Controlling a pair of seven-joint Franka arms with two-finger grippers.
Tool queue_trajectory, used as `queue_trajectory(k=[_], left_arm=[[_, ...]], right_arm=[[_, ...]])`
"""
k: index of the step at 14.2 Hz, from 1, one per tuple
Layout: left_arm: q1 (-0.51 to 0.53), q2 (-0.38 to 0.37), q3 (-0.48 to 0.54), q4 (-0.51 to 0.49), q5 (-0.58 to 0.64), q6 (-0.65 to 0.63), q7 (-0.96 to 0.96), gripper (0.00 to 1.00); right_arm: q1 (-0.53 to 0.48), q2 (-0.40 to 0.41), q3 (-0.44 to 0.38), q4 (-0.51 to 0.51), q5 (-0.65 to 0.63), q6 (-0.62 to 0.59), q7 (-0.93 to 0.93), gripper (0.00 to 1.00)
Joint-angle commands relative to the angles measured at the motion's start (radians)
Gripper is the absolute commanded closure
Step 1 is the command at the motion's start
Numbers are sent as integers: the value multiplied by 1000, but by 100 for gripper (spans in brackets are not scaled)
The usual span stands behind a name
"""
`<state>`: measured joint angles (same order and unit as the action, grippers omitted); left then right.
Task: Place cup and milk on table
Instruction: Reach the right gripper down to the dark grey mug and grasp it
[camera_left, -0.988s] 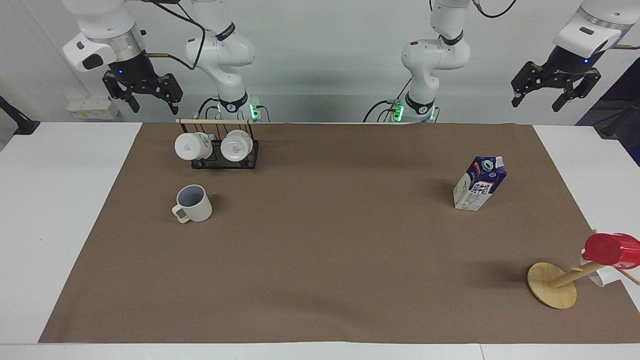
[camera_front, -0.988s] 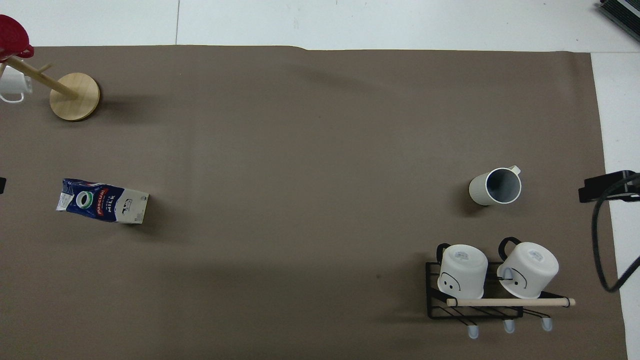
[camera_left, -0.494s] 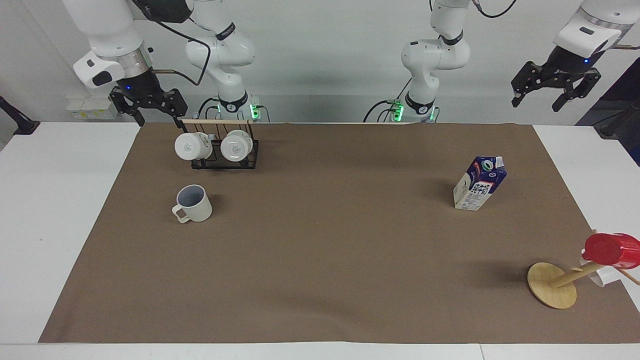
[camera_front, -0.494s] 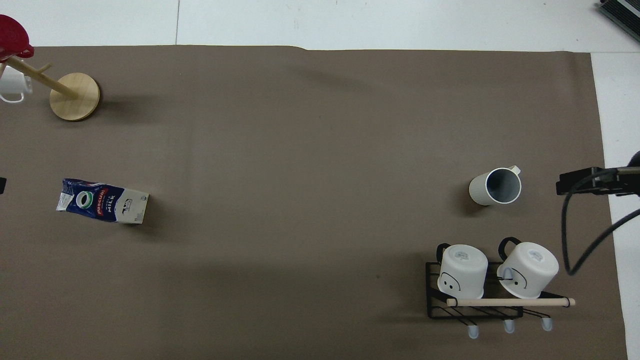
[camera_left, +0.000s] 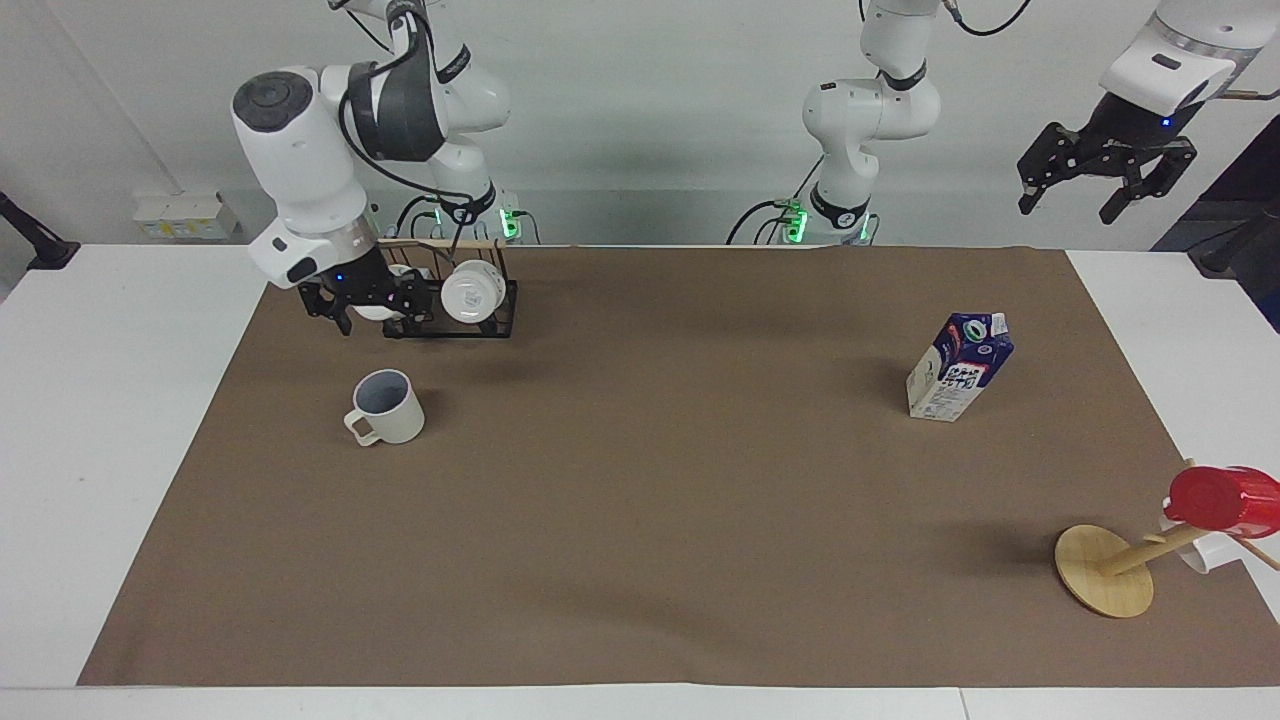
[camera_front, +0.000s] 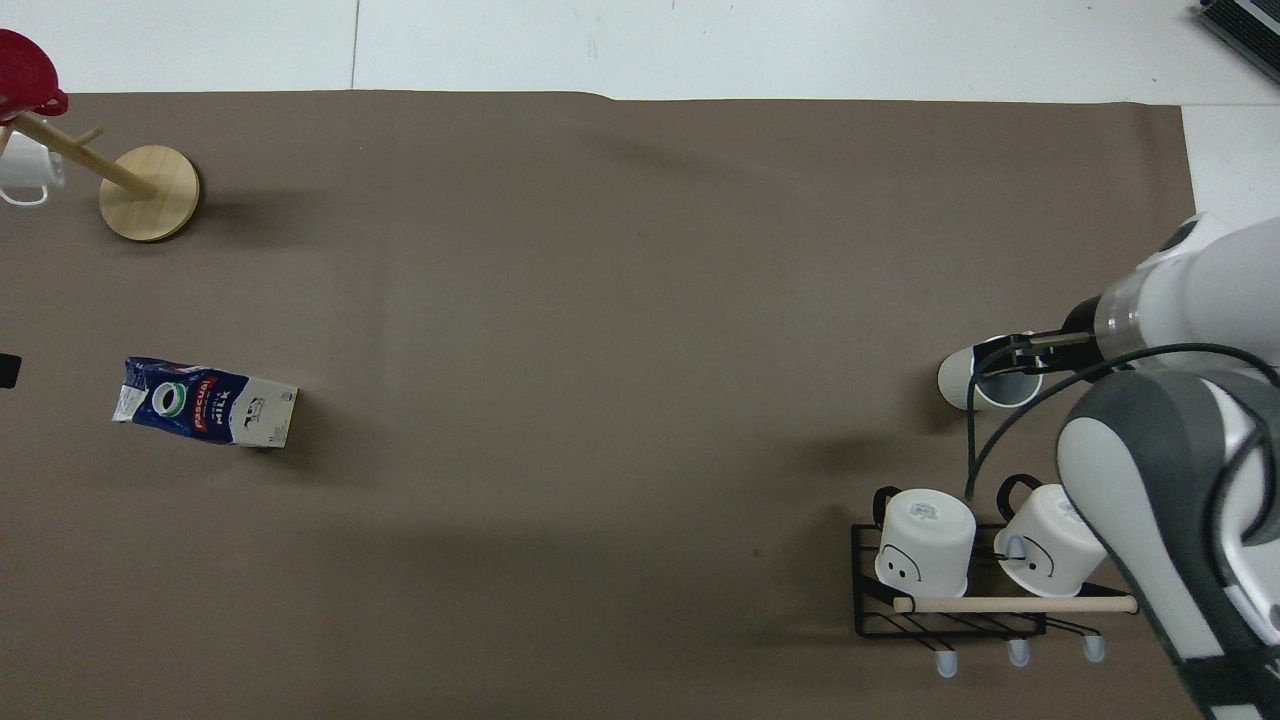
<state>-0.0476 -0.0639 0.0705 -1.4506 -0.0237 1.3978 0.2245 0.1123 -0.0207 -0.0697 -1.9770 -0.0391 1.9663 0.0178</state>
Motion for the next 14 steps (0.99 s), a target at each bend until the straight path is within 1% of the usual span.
queue_trajectory(k=[1,3,5,7,9,12,13,14], left_arm=[[-15,0,9,6,15,-13,10,0],[-15,1,9,6,15,-10,9,0],[-14,0,9,4,15,-8,10,0],[-14,0,9,4,15,-7,10,0],[-15,0,9,3,15,-7,6,0],[-15,0,8,3,15,-8,4,0],[-15,0,8,3,15,-8,3,0],[-15,0,8,3,13,-7,3,0]], right_arm=[[-3,48,-1,-62,19,133,-10,0],[-3,90,-1,-69,19,187,-27,0],[1,117,-1,-101,19,276,-44,0],[12,127,-1,-126,19,315,-58,0],[1,117,-1,-170,21,353,-96,0],[-11,122,-1,-183,21,365,-137,0],[-19,122,-1,-195,22,399,-137,0],[-19,122,-1,-203,22,413,-136,8]])
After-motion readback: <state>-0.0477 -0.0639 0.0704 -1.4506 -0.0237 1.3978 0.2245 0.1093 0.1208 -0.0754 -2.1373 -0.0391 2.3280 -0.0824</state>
